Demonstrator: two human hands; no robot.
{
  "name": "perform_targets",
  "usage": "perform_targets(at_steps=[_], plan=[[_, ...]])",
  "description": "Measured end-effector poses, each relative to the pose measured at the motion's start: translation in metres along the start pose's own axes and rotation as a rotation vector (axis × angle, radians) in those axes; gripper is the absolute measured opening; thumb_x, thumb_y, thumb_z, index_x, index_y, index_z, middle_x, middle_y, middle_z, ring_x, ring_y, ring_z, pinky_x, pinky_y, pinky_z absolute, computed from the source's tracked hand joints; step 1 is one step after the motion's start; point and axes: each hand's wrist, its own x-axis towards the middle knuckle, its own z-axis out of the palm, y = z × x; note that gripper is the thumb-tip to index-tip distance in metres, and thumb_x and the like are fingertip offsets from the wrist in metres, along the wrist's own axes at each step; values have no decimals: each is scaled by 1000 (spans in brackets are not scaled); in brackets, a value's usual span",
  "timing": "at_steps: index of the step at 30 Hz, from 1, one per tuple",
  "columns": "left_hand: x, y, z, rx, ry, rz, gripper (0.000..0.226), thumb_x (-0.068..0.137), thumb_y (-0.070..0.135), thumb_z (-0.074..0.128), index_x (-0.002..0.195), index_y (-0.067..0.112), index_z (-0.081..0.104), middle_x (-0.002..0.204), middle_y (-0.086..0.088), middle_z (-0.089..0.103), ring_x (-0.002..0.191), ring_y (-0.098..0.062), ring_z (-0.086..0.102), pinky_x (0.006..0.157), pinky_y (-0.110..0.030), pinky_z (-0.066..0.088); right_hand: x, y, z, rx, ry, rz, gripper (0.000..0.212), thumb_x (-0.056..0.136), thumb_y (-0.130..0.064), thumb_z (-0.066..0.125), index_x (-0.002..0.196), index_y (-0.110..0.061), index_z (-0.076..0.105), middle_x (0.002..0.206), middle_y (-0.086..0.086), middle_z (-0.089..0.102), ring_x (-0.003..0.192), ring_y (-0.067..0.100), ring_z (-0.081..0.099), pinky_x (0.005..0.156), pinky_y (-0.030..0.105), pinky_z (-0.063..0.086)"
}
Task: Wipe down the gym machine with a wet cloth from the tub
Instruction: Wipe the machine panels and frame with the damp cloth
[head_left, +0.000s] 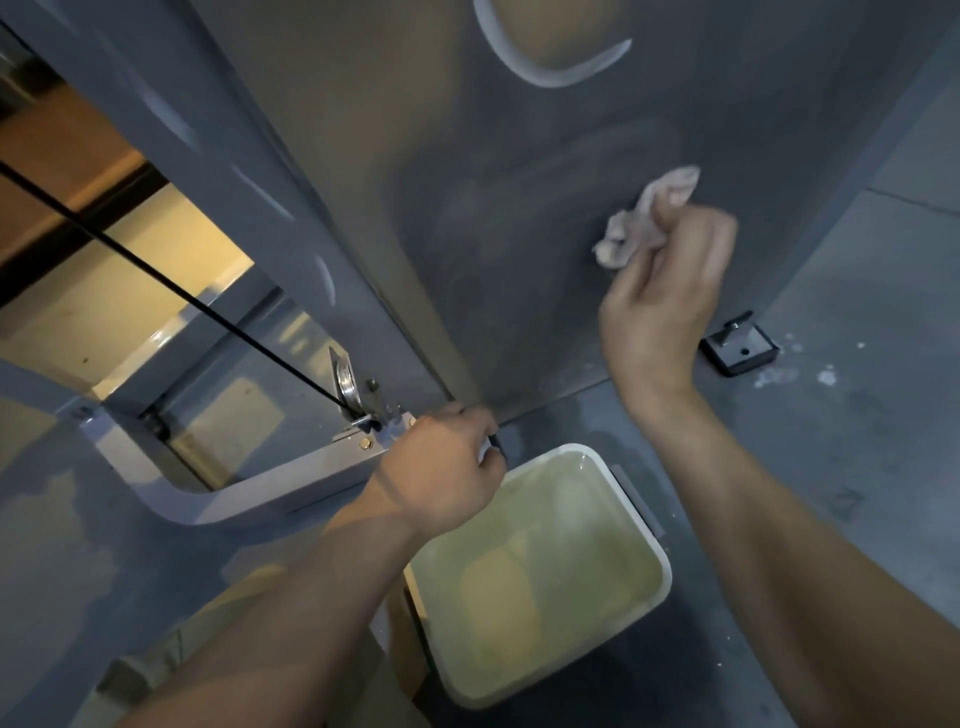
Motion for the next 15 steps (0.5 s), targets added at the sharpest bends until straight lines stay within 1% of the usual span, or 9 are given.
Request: perform_targets(at_steps=[1, 2, 4, 5, 6, 7, 9, 12, 15], plan=[[1, 3, 0, -20, -7, -9, 26, 93, 26, 55, 114, 17, 67, 111, -3, 67, 105, -23, 63, 87, -33, 49, -15, 0, 1, 6, -94, -17, 14, 93, 9, 45, 100, 12, 57, 106, 29, 50, 98, 20, 51, 92, 16, 43], [2, 7, 0, -45, -6, -14, 24, 94, 25, 55, 114, 17, 66, 111, -3, 68, 105, -22, 63, 88, -33, 48, -29, 2, 1, 29, -214, -63, 16, 91, 9, 48, 103, 10, 58, 106, 28, 51, 96, 23, 51, 87, 19, 44], [5, 17, 0, -122, 13, -29, 23, 94, 22, 55, 115, 17, 66, 110, -1, 70, 105, -20, 63, 90, -32, 47, -46, 9, -1, 61, -463, -134, 23, 91, 8, 54, 112, 1, 62, 108, 21, 54, 94, 22, 55, 82, 24, 46], [5, 21, 0, -178, 25, -46, 23, 95, 22, 55, 115, 19, 66, 108, 0, 71, 103, -19, 63, 90, -31, 48, -47, 11, -4, 117, -517, -105, 24, 91, 7, 58, 112, -4, 64, 109, 16, 57, 95, 19, 58, 81, 21, 47], [6, 22, 0, -241, 34, -68, 24, 95, 22, 56, 116, 21, 66, 106, 2, 71, 101, -18, 64, 89, -30, 49, -45, 13, -8, 193, -548, -5, 24, 93, 4, 62, 111, -11, 65, 108, 10, 61, 96, 14, 61, 82, 18, 47], [7, 23, 0, -303, 36, -90, 24, 94, 22, 56, 117, 23, 65, 103, 4, 71, 98, -17, 65, 88, -30, 50, -44, 15, -14, 289, -597, 180, 24, 95, 2, 63, 108, -19, 64, 105, 5, 64, 94, 9, 63, 81, 16, 48], [11, 21, 1, -381, 47, -114, 25, 93, 22, 57, 117, 25, 63, 93, 8, 71, 91, -18, 67, 85, -32, 53, -44, 17, -24, 452, -734, 494, 22, 99, 0, 61, 103, -22, 60, 94, -2, 69, 82, 4, 64, 73, 17, 49], [18, 22, 2, -433, 79, -148, 26, 95, 22, 57, 120, 27, 61, 85, 13, 67, 84, -14, 65, 81, -29, 52, -48, 33, -36, 540, -891, 712, 16, 101, -3, 61, 99, -18, 63, 80, -7, 71, 63, 4, 59, 60, 20, 45], [25, 28, 4, -492, 94, -152, 21, 98, 28, 61, 119, 25, 63, 85, 13, 66, 80, -10, 62, 76, -24, 47, -51, 39, -45, 702, -957, 822, 16, 94, -10, 67, 92, -26, 68, 79, -5, 72, 65, 9, 61, 63, 25, 48]])
